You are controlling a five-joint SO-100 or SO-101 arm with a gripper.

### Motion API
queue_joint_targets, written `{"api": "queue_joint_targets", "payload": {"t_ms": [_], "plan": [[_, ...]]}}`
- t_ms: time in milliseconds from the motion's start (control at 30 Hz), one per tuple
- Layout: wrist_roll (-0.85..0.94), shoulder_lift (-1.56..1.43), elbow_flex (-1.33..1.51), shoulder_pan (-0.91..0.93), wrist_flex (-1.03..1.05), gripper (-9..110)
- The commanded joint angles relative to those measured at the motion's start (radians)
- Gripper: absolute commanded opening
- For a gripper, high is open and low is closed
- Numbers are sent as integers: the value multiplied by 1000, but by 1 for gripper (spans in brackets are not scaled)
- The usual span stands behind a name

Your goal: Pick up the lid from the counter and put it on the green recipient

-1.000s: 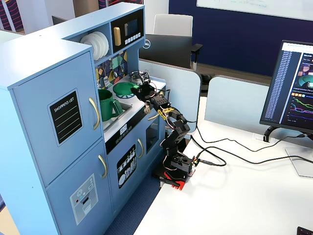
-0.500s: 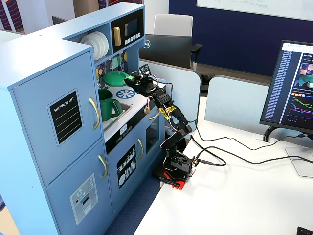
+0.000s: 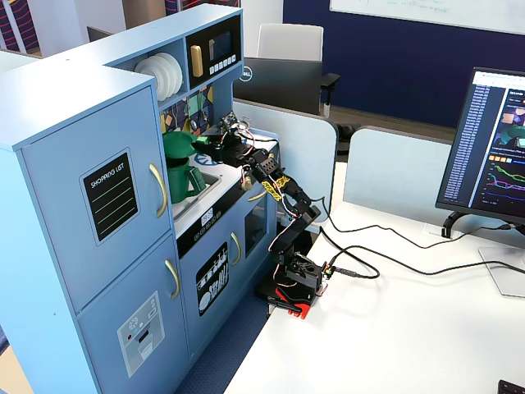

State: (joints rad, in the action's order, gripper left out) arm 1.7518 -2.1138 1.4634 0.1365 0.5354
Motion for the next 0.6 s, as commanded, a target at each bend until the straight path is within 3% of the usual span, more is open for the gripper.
{"api": "queue_joint_targets", "payload": {"t_ms": [0,567], "plan": [[15,2,-49,-40,-11,0],[28,60,-32,-69,-41,0]]}}
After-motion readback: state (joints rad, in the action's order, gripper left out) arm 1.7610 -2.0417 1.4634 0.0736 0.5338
